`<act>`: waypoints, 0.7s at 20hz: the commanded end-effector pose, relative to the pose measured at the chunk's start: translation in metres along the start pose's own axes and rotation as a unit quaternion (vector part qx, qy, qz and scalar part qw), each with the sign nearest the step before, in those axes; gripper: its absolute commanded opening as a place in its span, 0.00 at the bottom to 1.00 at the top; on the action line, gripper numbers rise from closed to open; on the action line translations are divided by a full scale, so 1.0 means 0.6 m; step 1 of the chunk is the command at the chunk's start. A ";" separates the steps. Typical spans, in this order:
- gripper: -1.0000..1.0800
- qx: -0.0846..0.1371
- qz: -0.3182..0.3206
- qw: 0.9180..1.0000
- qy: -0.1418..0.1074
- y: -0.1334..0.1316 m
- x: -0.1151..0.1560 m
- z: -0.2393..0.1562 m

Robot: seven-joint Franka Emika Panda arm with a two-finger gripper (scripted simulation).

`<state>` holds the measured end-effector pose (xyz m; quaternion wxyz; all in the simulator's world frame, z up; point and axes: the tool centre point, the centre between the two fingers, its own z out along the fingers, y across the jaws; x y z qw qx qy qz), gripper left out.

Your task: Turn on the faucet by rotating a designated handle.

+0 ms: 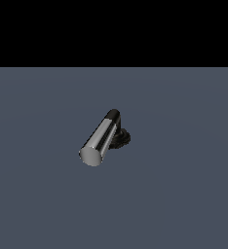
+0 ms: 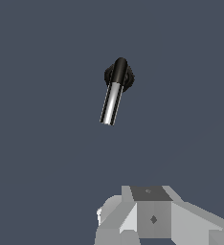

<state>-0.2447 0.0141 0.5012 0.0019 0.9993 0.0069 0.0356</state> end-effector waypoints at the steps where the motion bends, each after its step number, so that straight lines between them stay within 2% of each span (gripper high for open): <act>1: 0.00 0.000 0.000 1.000 0.000 0.000 0.000 0.000; 7: 0.00 0.000 0.004 1.000 -0.001 -0.005 0.002 0.016; 14: 0.00 -0.001 0.019 1.000 -0.004 -0.024 0.012 0.074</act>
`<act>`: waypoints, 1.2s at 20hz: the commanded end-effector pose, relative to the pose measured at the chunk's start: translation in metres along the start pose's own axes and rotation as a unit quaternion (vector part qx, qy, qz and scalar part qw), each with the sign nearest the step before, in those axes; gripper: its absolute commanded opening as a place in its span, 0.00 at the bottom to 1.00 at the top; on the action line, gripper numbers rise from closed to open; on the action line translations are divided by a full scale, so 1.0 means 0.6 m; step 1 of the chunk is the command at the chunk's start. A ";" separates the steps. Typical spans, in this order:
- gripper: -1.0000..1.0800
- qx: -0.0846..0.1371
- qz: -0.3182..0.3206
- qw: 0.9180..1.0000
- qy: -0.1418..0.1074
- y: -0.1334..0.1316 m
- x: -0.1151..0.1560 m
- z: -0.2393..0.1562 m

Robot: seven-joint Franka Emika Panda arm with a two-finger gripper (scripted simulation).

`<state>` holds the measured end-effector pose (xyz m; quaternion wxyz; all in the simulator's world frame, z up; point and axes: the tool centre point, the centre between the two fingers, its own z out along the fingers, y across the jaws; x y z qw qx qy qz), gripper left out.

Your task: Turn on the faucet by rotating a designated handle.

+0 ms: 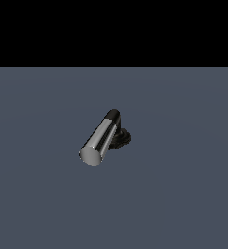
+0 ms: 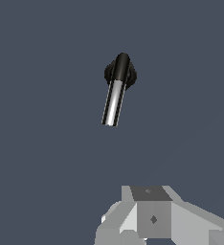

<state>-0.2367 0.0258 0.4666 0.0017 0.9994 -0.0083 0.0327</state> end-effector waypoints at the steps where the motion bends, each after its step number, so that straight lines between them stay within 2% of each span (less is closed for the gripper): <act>1: 0.00 0.000 0.007 1.000 -0.002 -0.009 0.004 0.026; 24: 0.00 -0.001 0.088 0.996 -0.019 -0.115 0.064 0.352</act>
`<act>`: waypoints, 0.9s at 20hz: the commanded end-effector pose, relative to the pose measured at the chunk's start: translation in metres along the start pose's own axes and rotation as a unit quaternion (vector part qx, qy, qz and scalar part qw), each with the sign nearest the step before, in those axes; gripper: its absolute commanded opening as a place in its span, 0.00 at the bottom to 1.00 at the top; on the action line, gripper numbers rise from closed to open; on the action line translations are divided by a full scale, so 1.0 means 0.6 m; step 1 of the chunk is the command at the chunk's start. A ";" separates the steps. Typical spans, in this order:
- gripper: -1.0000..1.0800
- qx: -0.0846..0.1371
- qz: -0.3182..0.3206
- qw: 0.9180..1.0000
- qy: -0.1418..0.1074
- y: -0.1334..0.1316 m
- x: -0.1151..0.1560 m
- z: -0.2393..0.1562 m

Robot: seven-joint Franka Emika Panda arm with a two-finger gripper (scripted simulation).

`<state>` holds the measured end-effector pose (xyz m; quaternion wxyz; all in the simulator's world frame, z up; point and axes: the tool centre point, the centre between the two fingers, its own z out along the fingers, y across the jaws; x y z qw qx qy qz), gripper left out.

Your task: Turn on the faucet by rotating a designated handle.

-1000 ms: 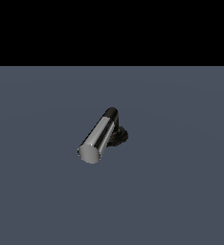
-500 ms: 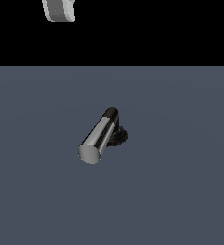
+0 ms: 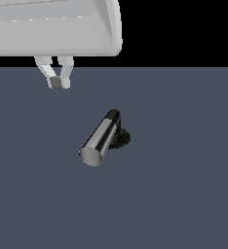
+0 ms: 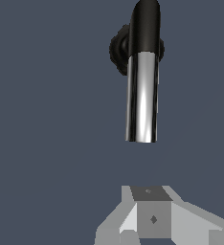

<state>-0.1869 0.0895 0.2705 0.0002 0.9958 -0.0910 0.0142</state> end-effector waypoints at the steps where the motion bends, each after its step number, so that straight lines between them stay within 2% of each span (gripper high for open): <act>1: 0.00 0.001 0.009 1.000 -0.002 -0.012 0.006 0.034; 18: 0.00 0.001 0.054 0.998 -0.012 -0.077 0.049 0.218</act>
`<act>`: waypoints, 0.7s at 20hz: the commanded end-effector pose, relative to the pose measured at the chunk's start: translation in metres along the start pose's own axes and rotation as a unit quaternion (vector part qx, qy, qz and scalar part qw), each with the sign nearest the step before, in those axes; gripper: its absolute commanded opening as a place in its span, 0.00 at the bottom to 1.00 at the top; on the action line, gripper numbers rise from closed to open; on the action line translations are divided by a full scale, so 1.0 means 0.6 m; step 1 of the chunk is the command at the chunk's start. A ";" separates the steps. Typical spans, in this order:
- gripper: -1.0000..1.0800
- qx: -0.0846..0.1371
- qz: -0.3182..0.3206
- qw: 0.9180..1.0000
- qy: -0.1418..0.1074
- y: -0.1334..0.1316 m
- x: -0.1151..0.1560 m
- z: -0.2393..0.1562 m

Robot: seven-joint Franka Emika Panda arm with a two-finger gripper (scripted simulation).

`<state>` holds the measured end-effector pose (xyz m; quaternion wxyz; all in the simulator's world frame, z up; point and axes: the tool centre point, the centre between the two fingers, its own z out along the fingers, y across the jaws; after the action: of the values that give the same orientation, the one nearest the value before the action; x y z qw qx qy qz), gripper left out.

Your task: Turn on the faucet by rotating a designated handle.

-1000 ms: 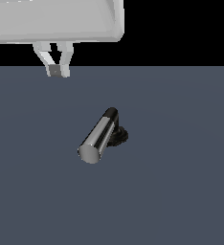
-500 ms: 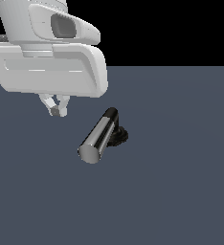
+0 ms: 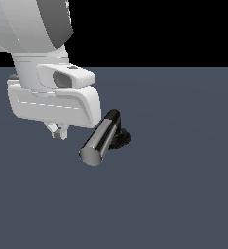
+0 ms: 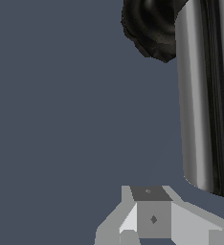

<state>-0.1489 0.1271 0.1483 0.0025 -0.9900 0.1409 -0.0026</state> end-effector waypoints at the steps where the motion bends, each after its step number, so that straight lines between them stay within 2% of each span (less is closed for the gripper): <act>1: 0.00 0.000 0.005 1.000 -0.001 -0.007 0.005 0.020; 14: 0.00 -0.003 0.017 1.000 -0.002 -0.022 0.020 0.065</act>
<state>-0.1344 0.1365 0.1106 0.0003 -0.9876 0.1569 0.0002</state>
